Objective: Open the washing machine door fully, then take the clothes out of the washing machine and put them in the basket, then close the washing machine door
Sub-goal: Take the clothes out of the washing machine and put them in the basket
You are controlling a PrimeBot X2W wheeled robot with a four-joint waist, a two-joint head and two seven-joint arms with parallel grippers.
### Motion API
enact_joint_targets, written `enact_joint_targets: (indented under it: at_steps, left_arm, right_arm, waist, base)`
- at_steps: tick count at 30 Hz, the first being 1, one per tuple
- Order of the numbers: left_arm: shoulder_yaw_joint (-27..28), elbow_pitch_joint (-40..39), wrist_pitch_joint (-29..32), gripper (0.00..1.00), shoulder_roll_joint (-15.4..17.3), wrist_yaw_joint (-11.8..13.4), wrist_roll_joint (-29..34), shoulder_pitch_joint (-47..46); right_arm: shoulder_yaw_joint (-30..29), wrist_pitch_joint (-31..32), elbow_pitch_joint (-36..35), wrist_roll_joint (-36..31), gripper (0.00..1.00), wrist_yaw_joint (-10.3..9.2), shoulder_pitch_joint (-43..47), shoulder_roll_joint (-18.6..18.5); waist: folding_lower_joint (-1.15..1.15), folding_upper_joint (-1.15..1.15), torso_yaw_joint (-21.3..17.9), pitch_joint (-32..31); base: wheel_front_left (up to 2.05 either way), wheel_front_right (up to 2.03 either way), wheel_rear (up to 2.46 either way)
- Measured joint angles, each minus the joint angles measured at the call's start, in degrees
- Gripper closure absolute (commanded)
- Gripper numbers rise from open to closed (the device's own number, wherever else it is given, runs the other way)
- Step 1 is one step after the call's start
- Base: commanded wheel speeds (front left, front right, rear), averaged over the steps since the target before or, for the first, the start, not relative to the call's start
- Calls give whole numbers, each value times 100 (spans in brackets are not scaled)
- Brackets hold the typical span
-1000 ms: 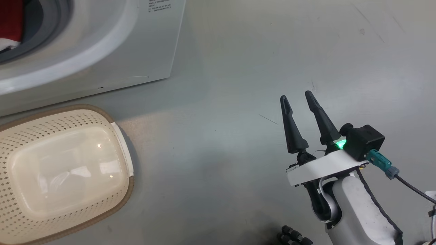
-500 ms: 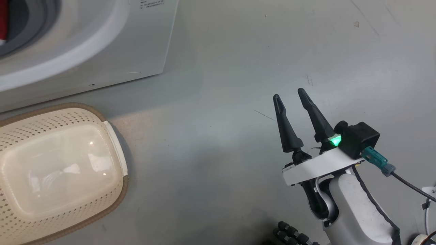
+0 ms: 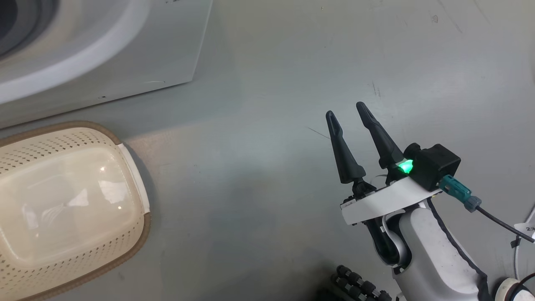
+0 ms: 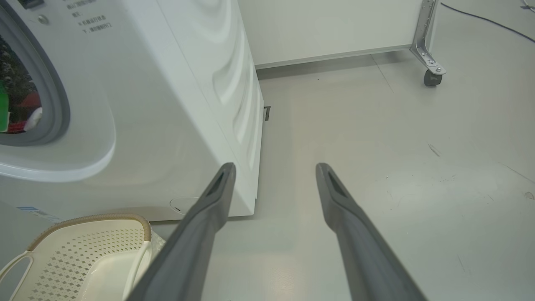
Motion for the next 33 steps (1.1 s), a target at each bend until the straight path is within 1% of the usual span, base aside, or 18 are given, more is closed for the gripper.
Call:
enact_joint_targets:
  at_steps: [12, 13, 15, 16, 25, 33]
  left_arm:
    - [-15, 281, 52, 0, 3, 7, 21, -258]
    - [-14, 313, 53, 0, 1, 7, 21, -279]
    - [-11, 369, 58, 1, -2, 11, 21, -327]
    - [-10, 394, 59, 100, -2, 11, 21, -347]
    - [-23, 673, -34, 100, -120, 78, 20, -357]
    - [-9, 834, -441, 100, -281, 159, -38, -343]
  right_arm:
    - [16, 0, 7, -1, 0, -13, -48, 0]
    - [16, 0, 9, -1, 0, -48, -49, 0]
    - [16, 0, 12, -2, 0, -53, -50, 0]
    - [16, 0, 13, -2, 0, -53, -51, 0]
    - [12, 0, 83, -24, 0, -54, -56, 0]
    - [-25, 0, 183, -118, 0, -53, -56, -1]
  waist:
    - [0, 0, 6, 30]
    - [0, 0, 10, 31]
    - [0, 0, 19, 34]
    - [0, 0, 23, 35]
    - [0, 0, 73, -54]
    - [0, 0, 148, -232]
  base:
    - [0, 0, 0]
    - [0, 0, 0]
    - [0, 0, 0]
    - [0, 0, 0]
    - [0, 0, 0]
    - [0, 0, 0]
